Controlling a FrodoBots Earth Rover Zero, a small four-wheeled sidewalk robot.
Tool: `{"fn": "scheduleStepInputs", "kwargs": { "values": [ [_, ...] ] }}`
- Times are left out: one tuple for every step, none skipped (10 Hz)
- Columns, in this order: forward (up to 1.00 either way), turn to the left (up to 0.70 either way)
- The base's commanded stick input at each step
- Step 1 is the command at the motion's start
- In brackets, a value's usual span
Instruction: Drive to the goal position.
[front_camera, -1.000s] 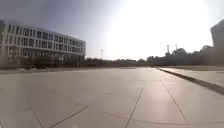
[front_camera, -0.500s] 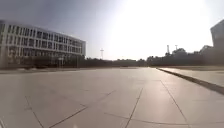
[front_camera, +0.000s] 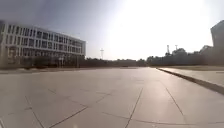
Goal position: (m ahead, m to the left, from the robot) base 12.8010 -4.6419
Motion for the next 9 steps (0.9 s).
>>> {"fn": "scheduleStepInputs", "kwargs": {
  "values": [
    [0.09, 0.01],
    [0.09, 0.01],
    [0.09, 0.01],
    [0.09, 0.01],
    [0.09, 0.01],
    [0.09, 0.0],
    [0.09, 0.0],
    [0.09, 0.01],
    [0.09, 0.0]
  ]
}}
